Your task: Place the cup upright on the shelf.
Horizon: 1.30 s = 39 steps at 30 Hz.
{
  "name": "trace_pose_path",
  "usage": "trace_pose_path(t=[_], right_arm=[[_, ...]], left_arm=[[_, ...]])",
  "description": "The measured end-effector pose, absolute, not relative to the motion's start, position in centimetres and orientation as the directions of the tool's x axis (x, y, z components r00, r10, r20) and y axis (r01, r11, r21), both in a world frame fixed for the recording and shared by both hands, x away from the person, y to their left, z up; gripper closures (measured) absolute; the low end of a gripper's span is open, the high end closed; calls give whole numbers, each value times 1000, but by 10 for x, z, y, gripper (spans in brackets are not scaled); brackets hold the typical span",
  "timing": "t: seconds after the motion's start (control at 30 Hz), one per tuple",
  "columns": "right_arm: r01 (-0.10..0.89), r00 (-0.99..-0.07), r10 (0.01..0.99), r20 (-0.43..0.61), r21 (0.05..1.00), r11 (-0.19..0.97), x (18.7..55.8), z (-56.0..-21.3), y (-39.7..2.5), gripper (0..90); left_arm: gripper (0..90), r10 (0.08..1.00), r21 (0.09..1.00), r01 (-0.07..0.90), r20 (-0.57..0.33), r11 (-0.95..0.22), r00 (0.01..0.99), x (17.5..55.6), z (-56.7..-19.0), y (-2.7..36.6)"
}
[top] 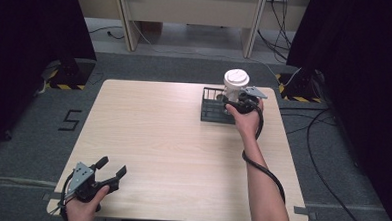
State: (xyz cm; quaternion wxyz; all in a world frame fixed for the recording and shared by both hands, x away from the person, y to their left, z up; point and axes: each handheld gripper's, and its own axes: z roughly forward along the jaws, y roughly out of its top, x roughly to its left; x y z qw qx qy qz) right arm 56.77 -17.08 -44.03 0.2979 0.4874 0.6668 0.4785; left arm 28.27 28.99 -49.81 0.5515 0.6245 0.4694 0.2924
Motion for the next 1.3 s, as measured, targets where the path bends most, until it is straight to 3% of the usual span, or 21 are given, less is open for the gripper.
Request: trace_pose_path(t=[1.3], right_arm=[[305,-416,907,57,949,81,506,-423,-184,158]], left_arm=[[188,916,967,254,-128,30,380,280,-498,288]])
